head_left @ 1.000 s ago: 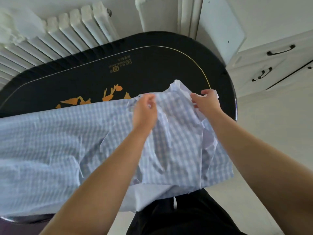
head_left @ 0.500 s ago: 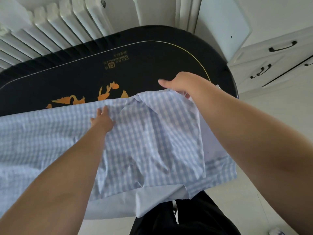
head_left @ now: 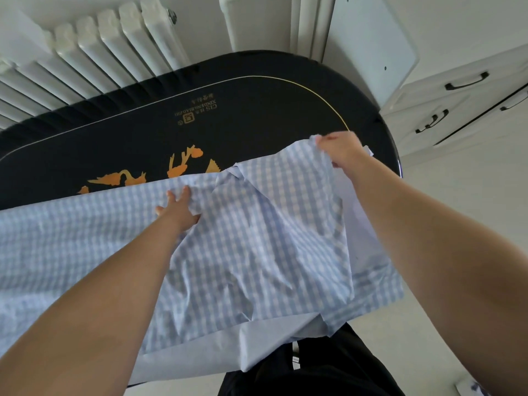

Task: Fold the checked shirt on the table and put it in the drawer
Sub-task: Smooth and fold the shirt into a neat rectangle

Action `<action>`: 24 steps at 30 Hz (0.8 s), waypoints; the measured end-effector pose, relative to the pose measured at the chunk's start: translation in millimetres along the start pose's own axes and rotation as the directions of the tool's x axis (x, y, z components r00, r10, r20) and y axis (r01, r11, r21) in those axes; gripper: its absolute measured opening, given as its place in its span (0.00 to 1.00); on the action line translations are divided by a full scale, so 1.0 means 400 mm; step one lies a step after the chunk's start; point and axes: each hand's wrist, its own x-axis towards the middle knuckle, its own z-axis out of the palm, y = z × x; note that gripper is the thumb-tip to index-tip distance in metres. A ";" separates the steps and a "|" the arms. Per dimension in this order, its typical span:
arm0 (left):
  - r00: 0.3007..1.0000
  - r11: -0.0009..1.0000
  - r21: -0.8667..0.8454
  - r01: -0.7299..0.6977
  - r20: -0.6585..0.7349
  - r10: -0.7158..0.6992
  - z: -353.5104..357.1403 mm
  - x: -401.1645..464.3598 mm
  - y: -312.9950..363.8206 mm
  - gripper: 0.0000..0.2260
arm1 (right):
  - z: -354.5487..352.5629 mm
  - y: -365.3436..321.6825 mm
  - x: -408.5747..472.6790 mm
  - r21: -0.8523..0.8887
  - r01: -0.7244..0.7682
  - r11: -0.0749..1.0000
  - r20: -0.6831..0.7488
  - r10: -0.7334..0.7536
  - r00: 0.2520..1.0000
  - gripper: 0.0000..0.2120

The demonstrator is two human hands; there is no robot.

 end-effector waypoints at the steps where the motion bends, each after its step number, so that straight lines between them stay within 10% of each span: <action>1: 1.000 1.000 0.005 -0.005 -0.001 0.005 0.000 0.000 -0.003 0.37 | -0.018 -0.003 0.000 0.121 0.054 0.991 -0.061 -0.047 0.997 0.09; 6: 0.999 0.998 0.057 -0.041 0.025 0.040 -0.017 -0.011 0.000 0.29 | -0.155 0.067 0.013 0.331 0.156 0.931 -0.351 -0.032 0.936 0.10; 14: 0.999 0.997 0.075 -0.002 0.043 -0.001 0.003 0.004 -0.002 0.46 | -0.151 0.144 0.051 0.094 -0.211 0.973 -0.170 0.225 0.960 0.31; 19: 0.999 0.994 0.106 0.035 0.026 -0.038 0.012 0.010 0.018 0.55 | -0.170 0.147 0.083 -0.142 0.084 0.986 -0.206 -0.113 0.972 0.16; 24: 0.998 0.994 0.083 0.069 -0.012 -0.068 0.018 -0.006 0.033 0.56 | -0.129 0.210 0.095 -0.134 -0.031 0.990 -0.160 0.009 0.987 0.18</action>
